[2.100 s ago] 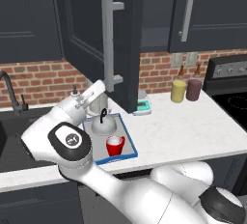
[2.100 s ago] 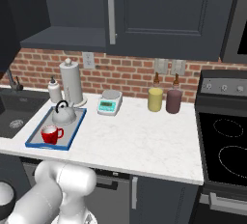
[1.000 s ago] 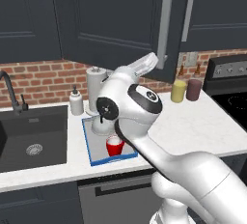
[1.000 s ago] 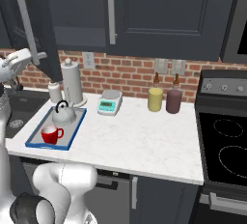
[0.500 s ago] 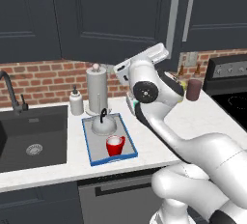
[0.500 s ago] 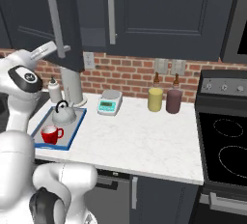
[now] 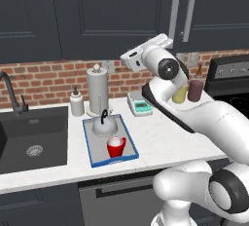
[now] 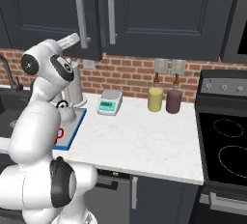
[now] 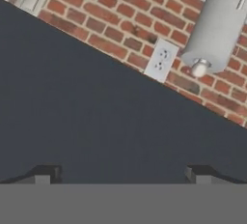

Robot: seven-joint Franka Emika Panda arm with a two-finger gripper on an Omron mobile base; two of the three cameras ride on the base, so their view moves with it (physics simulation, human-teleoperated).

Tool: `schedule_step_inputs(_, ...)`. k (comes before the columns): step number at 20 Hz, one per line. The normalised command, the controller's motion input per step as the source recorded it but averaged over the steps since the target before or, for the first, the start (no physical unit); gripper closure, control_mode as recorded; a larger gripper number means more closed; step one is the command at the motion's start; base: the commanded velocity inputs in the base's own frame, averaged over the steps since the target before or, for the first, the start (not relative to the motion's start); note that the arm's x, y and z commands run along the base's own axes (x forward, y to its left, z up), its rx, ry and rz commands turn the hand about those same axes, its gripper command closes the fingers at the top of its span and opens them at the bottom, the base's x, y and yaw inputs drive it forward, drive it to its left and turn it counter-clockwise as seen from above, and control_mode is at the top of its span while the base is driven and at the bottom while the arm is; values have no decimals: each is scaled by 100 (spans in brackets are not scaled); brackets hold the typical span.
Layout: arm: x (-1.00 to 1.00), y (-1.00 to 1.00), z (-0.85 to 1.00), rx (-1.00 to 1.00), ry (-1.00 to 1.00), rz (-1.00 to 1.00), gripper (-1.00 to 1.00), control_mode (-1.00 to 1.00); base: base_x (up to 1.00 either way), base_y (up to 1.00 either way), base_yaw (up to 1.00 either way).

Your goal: Pick the kettle from the counter and place it on the tray. Then pick the mug from the cabinet and place it on the tray. Then close the cabinet doors.

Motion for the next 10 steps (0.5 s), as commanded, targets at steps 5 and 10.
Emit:
schedule_step_inputs(5, 85, -11, 0, 4, 10, 20, -100, -100, 0, 0, 0)
schedule_step_inputs(10, 78, -5, 0, 3, 10, 19, -100, -100, 0, 0, 0)
